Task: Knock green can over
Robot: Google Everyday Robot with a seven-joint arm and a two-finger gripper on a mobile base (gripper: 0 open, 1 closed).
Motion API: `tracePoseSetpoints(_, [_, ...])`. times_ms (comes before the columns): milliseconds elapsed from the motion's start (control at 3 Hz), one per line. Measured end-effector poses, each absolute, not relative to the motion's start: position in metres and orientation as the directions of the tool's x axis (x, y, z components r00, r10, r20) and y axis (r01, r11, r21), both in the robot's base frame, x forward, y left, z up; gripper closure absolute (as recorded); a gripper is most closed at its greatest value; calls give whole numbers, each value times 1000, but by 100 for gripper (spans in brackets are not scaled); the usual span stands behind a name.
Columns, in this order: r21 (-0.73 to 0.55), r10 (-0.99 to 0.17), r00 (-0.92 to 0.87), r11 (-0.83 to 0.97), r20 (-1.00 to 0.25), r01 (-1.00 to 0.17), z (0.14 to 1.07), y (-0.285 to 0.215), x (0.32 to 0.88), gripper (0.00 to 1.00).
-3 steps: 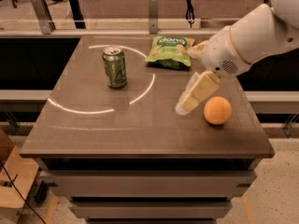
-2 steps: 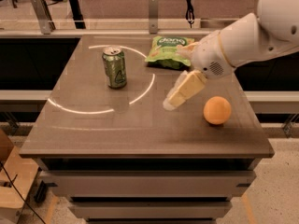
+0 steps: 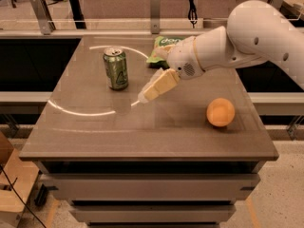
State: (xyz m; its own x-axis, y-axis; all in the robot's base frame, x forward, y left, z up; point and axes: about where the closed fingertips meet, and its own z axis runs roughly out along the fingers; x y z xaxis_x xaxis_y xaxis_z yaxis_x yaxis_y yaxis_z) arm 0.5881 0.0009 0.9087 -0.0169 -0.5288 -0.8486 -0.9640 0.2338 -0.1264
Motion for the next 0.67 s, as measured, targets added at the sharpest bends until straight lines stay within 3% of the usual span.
tracePoseSetpoints(667, [-104,-529,-37,235,-848,-966,899,5,586,0])
